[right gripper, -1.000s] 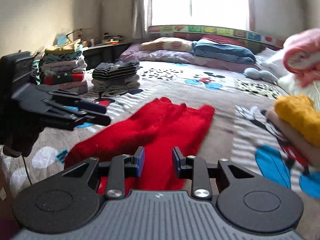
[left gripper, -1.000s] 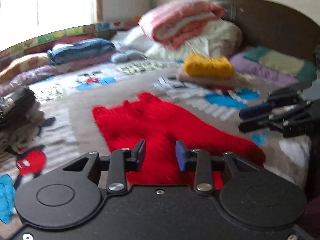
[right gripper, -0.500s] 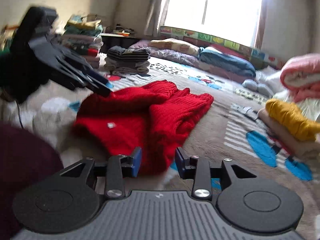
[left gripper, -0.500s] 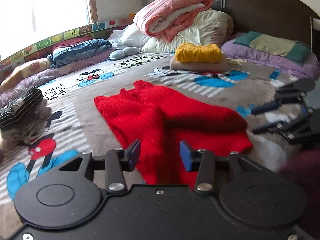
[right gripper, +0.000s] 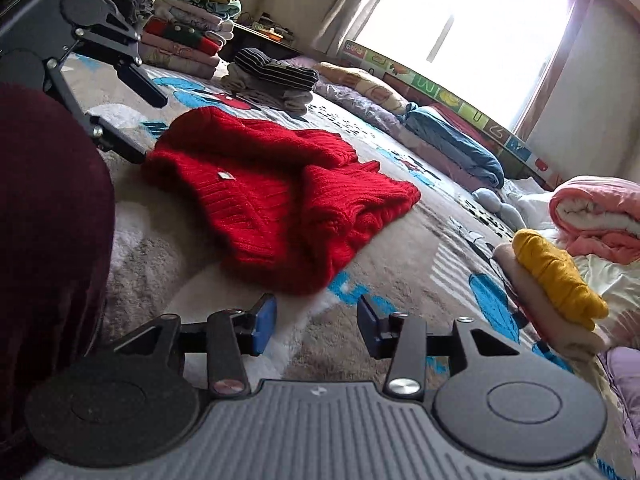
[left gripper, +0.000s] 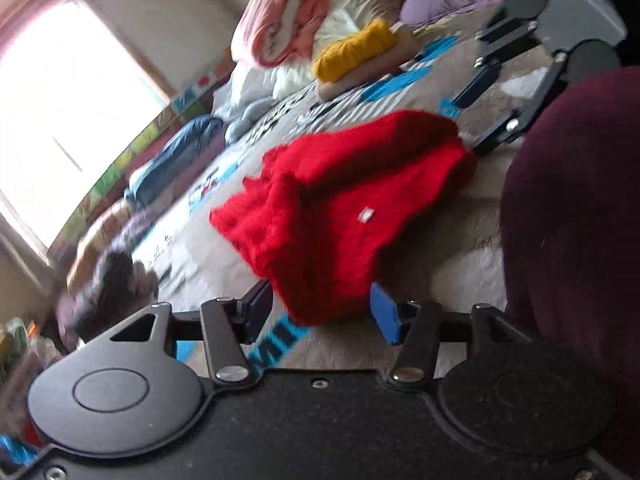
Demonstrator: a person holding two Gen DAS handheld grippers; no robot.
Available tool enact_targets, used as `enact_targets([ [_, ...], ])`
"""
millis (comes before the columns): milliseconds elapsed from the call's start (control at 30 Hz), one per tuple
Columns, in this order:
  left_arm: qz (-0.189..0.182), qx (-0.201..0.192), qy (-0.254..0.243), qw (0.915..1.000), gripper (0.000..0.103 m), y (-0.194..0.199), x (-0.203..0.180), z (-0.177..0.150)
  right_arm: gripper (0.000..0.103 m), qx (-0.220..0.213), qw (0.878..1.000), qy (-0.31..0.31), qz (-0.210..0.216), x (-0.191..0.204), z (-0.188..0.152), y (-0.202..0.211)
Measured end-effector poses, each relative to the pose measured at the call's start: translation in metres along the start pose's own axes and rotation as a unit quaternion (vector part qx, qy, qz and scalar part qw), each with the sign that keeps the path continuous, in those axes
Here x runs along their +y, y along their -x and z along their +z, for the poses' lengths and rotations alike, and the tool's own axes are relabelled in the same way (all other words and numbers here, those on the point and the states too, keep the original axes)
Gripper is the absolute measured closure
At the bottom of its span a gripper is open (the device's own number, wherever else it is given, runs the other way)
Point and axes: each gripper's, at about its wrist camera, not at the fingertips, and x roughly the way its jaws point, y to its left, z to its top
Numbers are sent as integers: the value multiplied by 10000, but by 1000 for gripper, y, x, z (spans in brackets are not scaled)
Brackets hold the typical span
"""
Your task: Fold clothes
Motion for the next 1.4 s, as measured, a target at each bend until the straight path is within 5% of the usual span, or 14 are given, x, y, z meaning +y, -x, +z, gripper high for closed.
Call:
enact_targets([
  [200,-448,-335,1033,9931,47,-20,41,14,57,-62,10000,-18,68,2,3,-11],
  [367,-932,175,1756,9799,42,-60,52,1,56,-82,9998,-85,145,3,2,-15],
  [467,-972,165,1952,9758,41,-64,51,-6,56,-102,9998,-101,170,3,1,-17],
  [700,-1060,-170,2009,9737,41,-33,59,0,54,-158,9998,-52,121,3,-1,-15],
  [833,-864,-4,1293,9878,39,-16,38,-5,52,-157,9999,56,30,2,0,-11],
  [1100,-365,232,197,9989,31,-29,2,-11,52,-199,9996,199,-1,2,2,-13],
  [1400,-304,368,541,9974,30,-29,16,-17,53,-264,9992,285,15,2,9,-23],
])
